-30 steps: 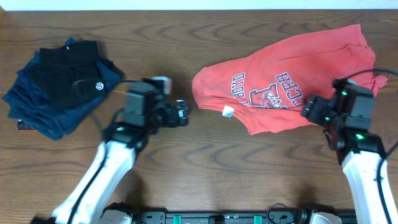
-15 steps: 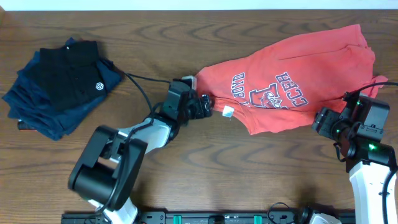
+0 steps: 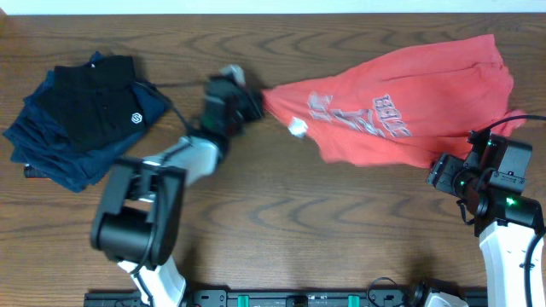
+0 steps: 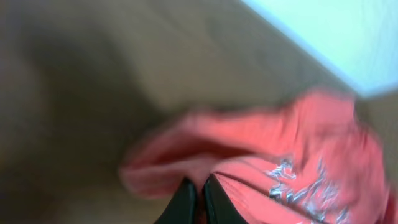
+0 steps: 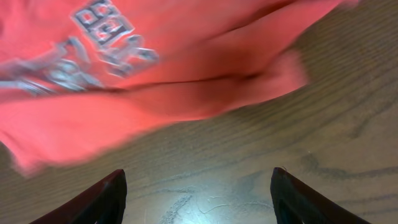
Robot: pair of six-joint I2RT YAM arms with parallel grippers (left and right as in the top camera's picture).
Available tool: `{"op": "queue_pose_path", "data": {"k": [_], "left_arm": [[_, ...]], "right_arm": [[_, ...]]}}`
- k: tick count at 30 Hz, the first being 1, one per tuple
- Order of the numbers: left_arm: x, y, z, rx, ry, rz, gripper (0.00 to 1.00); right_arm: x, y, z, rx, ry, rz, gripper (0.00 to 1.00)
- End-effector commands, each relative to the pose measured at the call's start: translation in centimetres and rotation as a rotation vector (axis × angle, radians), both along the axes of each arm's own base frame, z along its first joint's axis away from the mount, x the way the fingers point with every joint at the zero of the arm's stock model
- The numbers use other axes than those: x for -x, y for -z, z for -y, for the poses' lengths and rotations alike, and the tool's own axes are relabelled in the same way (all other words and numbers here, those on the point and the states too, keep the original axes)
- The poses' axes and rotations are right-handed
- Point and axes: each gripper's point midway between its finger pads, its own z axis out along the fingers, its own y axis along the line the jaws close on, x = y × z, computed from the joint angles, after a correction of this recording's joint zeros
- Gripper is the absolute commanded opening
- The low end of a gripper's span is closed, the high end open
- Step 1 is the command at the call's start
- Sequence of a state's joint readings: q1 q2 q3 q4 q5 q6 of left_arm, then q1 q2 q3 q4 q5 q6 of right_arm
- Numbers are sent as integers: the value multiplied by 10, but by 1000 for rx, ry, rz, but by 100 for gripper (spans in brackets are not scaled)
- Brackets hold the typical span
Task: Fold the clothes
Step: 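Grasp the shirt's left hem with the left gripper and spread it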
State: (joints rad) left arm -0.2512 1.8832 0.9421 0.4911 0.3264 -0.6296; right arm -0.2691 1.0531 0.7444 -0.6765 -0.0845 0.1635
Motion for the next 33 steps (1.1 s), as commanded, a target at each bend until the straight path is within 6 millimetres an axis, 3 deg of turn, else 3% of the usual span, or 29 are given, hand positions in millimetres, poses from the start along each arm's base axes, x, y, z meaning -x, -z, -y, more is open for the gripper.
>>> {"op": "queue_pose_path", "data": {"k": [1, 2, 4, 5, 8, 12, 16, 18, 26, 31, 33], "left_arm": [[-53, -91, -76, 31, -157, 137, 6], [-58, -98, -88, 33, -165, 124, 8], [-58, -104, -102, 53, -148, 69, 79], [-53, -101, -100, 72, -121, 31, 98], [-21, -70, -84, 132, -30, -166, 98], [35, -18, -56, 58, 59, -430, 98], [77, 14, -5, 11, 188, -538, 98], [89, 24, 20, -19, 245, -540, 98], [111, 59, 111, -93, 337, -494, 92], [104, 82, 132, -91, 259, -474, 87], [97, 86, 136, -76, 235, -455, 79]], "right_arm": [[0, -5, 5, 20, 2, 10, 72], [0, -5, 5, 21, 2, 11, 72], [0, -5, 5, 21, 2, 11, 73], [0, -5, 5, 20, 2, 11, 73], [0, -4, 4, 19, 2, 7, 73], [2, -3, 4, 16, 2, -2, 73], [2, -3, 4, 17, 2, -1, 73], [2, -3, 4, 17, 2, -1, 73], [3, -2, 4, 16, 2, -5, 73], [3, -2, 4, 15, 2, -5, 73], [3, -2, 4, 15, 2, -5, 73]]}}
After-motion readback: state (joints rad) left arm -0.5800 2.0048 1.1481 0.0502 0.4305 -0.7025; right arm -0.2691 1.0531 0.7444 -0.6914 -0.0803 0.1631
